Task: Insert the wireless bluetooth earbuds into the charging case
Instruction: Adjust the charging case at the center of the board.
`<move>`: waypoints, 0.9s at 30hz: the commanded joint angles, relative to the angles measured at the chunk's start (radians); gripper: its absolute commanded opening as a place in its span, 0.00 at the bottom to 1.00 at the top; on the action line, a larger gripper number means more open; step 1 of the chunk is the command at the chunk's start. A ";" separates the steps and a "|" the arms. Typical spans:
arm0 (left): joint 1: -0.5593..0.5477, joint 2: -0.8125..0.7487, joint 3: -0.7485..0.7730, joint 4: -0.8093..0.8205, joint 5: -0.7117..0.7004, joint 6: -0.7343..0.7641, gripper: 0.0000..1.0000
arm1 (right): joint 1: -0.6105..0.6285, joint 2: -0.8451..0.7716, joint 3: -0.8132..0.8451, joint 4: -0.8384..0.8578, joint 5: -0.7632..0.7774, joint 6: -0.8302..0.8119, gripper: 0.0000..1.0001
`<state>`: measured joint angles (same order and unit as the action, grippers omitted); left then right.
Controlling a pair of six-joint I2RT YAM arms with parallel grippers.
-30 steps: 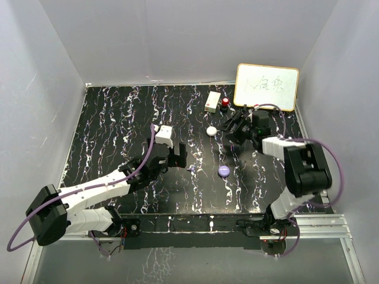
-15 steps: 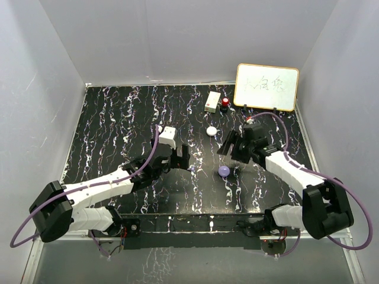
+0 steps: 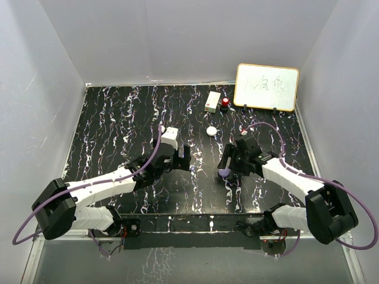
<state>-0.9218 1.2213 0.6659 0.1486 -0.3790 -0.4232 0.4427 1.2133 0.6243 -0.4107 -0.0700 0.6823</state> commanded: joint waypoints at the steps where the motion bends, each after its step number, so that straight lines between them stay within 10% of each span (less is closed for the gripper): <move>1: 0.004 0.018 0.046 -0.024 0.017 -0.009 0.99 | 0.017 0.000 -0.012 0.029 0.035 0.011 0.73; 27: 0.005 0.000 0.017 -0.035 -0.006 -0.011 0.99 | 0.134 0.140 0.055 0.072 0.103 0.041 0.72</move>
<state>-0.9218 1.2510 0.6754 0.1219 -0.3759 -0.4385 0.5652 1.3479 0.6544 -0.3637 -0.0010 0.7097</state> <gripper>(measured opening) 0.985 0.725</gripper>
